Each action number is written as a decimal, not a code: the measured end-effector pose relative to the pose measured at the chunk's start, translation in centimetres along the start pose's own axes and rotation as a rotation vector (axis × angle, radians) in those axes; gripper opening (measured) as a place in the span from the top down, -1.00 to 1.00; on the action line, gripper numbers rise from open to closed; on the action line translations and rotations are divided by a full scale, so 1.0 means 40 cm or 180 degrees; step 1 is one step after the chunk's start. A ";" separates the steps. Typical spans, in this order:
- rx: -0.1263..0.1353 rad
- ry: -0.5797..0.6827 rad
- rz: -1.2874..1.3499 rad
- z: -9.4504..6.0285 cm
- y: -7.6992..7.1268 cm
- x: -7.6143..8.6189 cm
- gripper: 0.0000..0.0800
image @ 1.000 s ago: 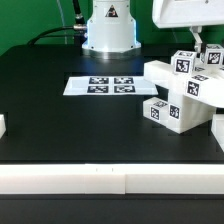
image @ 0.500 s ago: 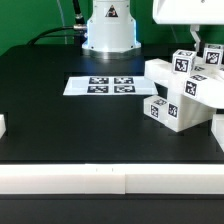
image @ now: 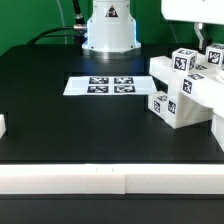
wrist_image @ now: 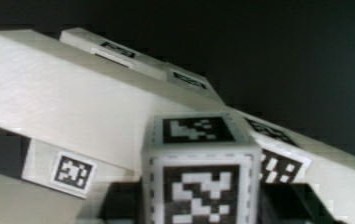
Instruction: Assemble chair
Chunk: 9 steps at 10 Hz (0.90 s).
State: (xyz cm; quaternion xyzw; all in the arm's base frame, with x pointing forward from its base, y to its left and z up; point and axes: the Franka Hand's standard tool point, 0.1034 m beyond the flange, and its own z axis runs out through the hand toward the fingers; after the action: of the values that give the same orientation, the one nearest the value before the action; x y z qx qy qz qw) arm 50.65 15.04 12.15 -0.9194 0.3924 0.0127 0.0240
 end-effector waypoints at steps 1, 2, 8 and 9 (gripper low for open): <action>0.0021 -0.0012 0.0191 0.000 -0.002 0.000 0.28; 0.0022 -0.0015 0.0322 0.000 -0.003 -0.002 0.28; 0.0054 -0.0069 0.1575 0.000 -0.011 -0.013 0.28; 0.0060 -0.0075 0.1758 0.000 -0.014 -0.015 0.28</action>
Offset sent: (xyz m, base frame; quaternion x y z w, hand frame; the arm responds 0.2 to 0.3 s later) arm 0.0000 0.0000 0.0000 0.0000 0.0000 0.1296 0.9916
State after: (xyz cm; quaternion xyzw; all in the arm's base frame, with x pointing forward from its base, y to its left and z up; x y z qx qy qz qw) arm 50.62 15.85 12.21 -0.7771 0.6280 0.0259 0.0328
